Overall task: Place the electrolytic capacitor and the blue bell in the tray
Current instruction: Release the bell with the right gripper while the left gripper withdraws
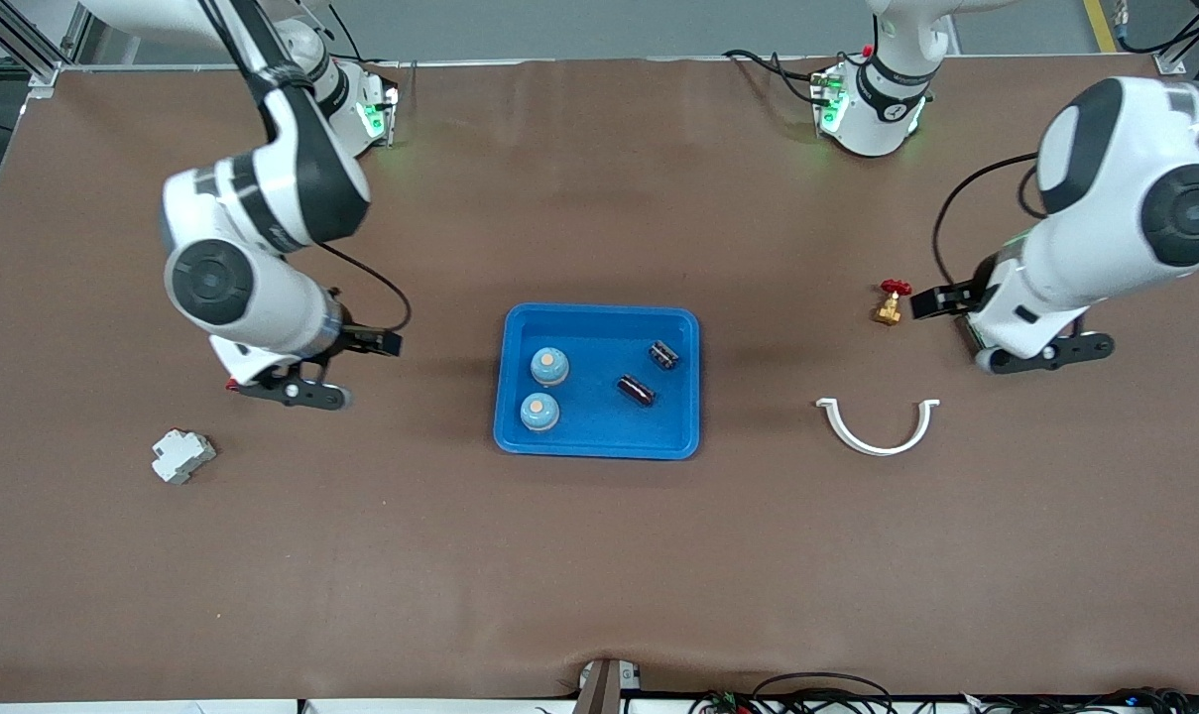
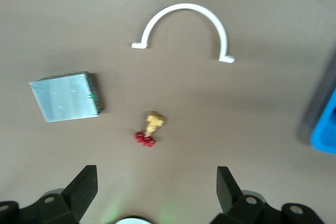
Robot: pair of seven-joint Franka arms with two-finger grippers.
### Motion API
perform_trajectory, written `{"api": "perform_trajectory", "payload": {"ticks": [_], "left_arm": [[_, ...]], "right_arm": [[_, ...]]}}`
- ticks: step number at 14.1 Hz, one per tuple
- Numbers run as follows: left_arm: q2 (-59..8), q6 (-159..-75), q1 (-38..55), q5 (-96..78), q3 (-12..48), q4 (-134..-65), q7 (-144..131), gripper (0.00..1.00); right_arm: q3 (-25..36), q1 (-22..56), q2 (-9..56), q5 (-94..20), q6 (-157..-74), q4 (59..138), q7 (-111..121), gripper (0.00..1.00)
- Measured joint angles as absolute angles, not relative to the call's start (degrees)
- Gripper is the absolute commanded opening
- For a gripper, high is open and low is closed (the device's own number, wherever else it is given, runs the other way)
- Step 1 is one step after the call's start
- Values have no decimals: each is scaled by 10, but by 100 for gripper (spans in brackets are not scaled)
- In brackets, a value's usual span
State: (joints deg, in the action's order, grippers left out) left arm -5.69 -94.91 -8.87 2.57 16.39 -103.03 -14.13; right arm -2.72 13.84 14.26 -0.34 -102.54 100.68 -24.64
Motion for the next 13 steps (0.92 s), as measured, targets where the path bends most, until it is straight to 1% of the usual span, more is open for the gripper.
{"api": "perform_trajectory", "payload": {"ticks": [4,7,9,11,13], "left_arm": [[-24,-950,-155,22,163,-1063,-39,100],[-1,-959,-166,21,164,-1083,-21,100],[31,-987,-165,16,166,-1119,-21,100],[78,-1013,-165,-3,167,-1165,-21,100],[115,-1016,-164,-12,167,-1178,-21,100]], "right_arm": [[-26,78,77,-3,-1026,1049,-155,100],[-26,42,29,-3,-1024,1065,-104,100],[-25,21,4,-3,-1015,1069,-83,100],[-25,9,-18,-3,-1002,1073,-74,100],[-25,4,-35,-4,-994,1080,-74,100]]}}
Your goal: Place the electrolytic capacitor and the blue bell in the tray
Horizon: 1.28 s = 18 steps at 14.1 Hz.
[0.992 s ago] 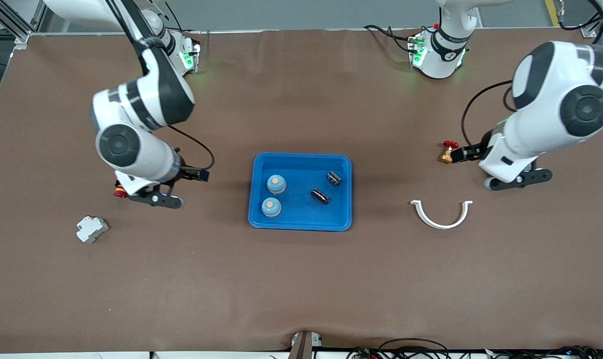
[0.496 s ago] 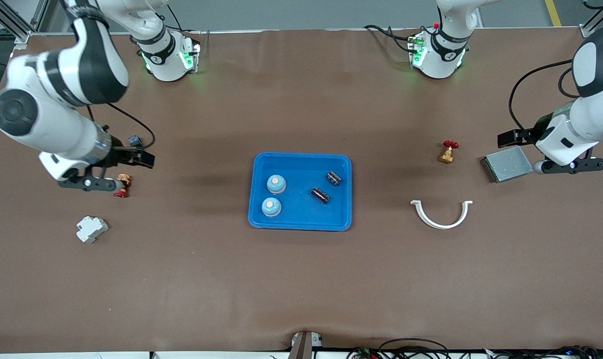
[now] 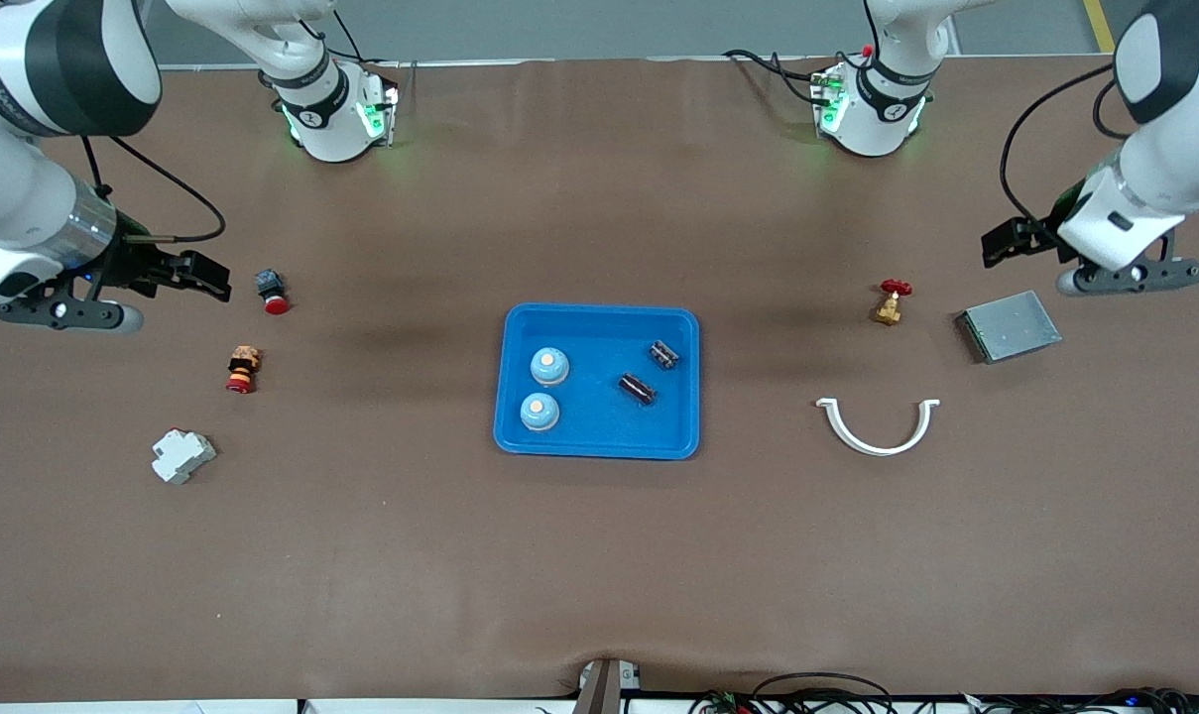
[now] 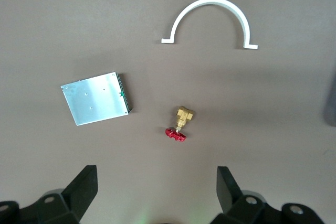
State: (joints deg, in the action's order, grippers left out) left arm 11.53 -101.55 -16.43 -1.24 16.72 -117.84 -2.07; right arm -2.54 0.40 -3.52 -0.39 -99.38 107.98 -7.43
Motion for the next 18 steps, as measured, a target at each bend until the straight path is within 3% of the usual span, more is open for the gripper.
{"api": "perform_trajectory", "payload": {"ticks": [4,10,18], "left_arm": [[127,-1012,-163,-27,167,-1146,-20,100],[73,-971,-150,-29,186,-1022,-19,100],[31,-971,-155,-29,184,-1008,-19,100]], "right_arm": [[-25,-12,-72,-4,-999,1115,-74,100],[-15,-18,-152,-4,-963,1138,-71,100],[-12,-18,-163,-4,-897,1051,-56,100]]}}
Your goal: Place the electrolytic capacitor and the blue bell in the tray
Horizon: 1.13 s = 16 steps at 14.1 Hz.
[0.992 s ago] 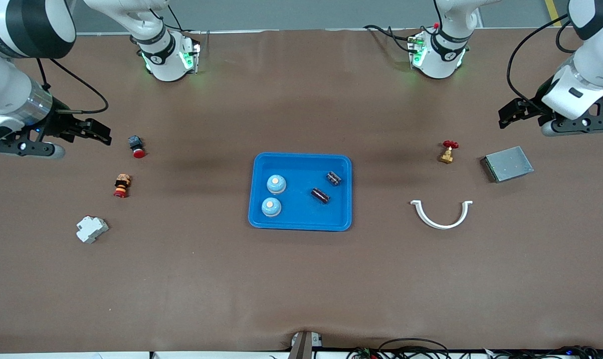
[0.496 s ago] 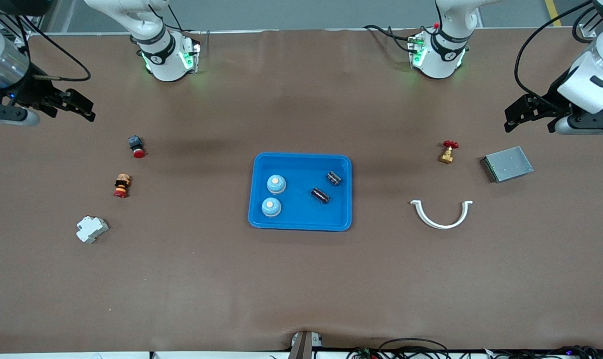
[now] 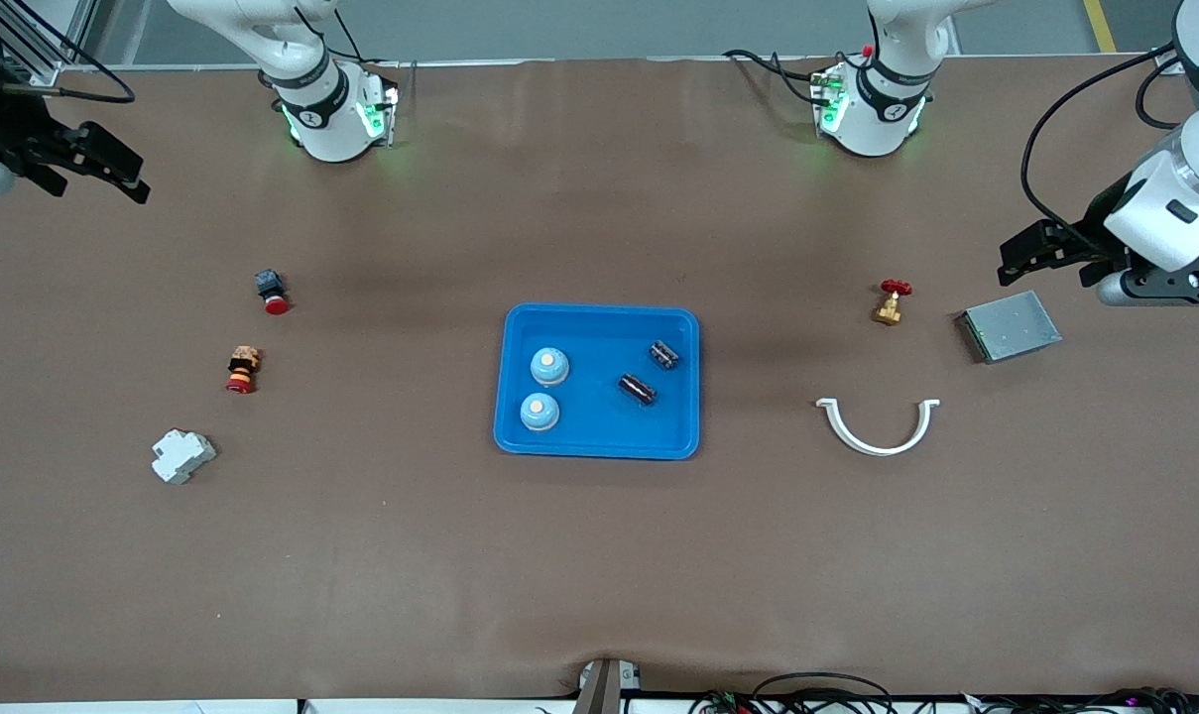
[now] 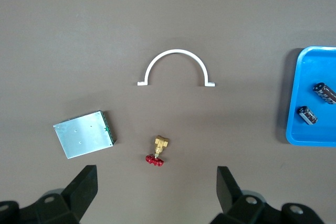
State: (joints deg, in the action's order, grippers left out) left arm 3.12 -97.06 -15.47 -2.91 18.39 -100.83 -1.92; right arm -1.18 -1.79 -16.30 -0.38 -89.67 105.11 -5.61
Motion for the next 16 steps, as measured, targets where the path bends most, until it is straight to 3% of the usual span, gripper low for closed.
{"api": "perform_trajectory", "payload": {"ticks": [7,12,16], "left_arm": [[31,-969,-128,-29,170,-1006,-19,100],[31,-968,2,-29,33,-1005,-21,100],[31,-968,7,-29,26,-1005,-21,100]], "right_arm": [[-9,-18,-50,-4,-822,892,-55,100],[-9,-18,-38,-4,-820,883,-55,100],[-9,-18,-35,-4,-820,883,-55,100]]}}
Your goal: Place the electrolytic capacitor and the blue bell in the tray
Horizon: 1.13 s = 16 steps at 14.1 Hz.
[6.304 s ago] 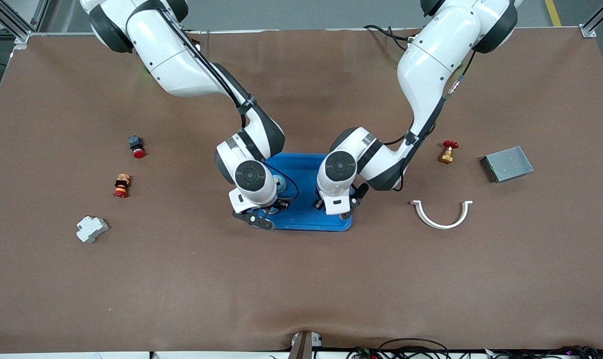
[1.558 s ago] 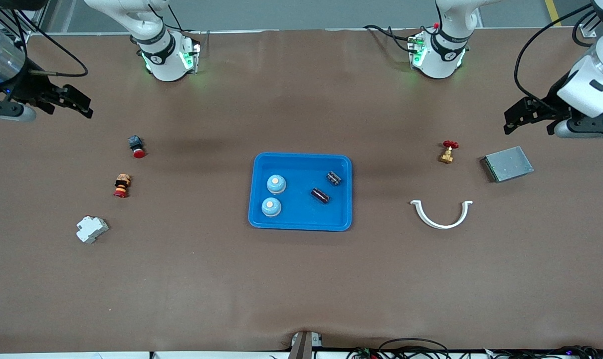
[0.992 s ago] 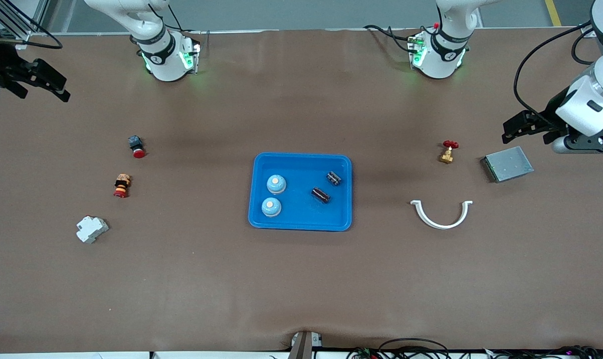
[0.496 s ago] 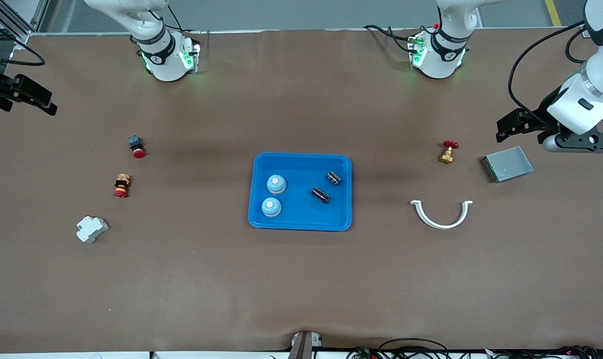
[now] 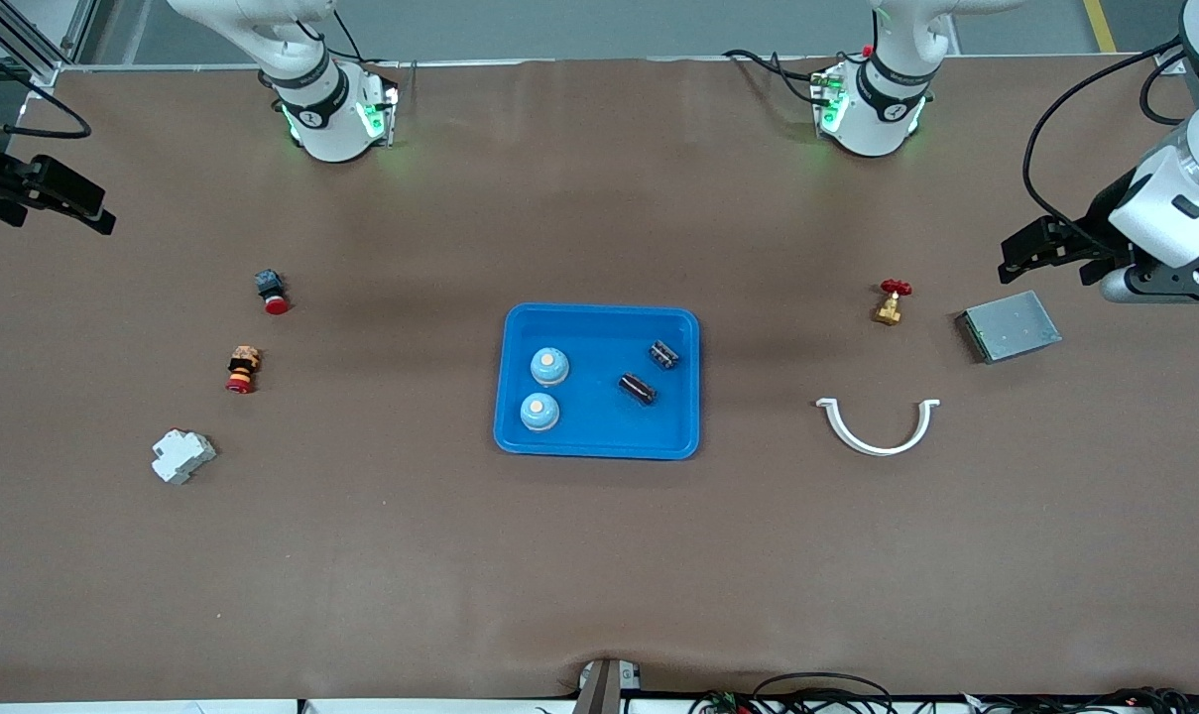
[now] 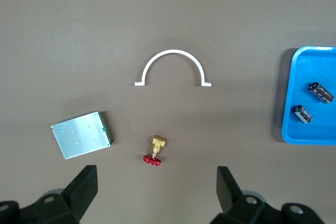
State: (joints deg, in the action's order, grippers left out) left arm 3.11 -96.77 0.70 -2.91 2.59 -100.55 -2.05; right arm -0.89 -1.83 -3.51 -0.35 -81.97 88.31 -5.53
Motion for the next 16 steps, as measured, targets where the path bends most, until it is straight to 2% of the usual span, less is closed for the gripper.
{"api": "perform_trajectory", "payload": {"ticks": [16], "left_arm": [[31,-968,9,-29,25,-1005,-20,100]], "right_arm": [[-16,-18,-32,-8,-836,882,-51,100]]}}
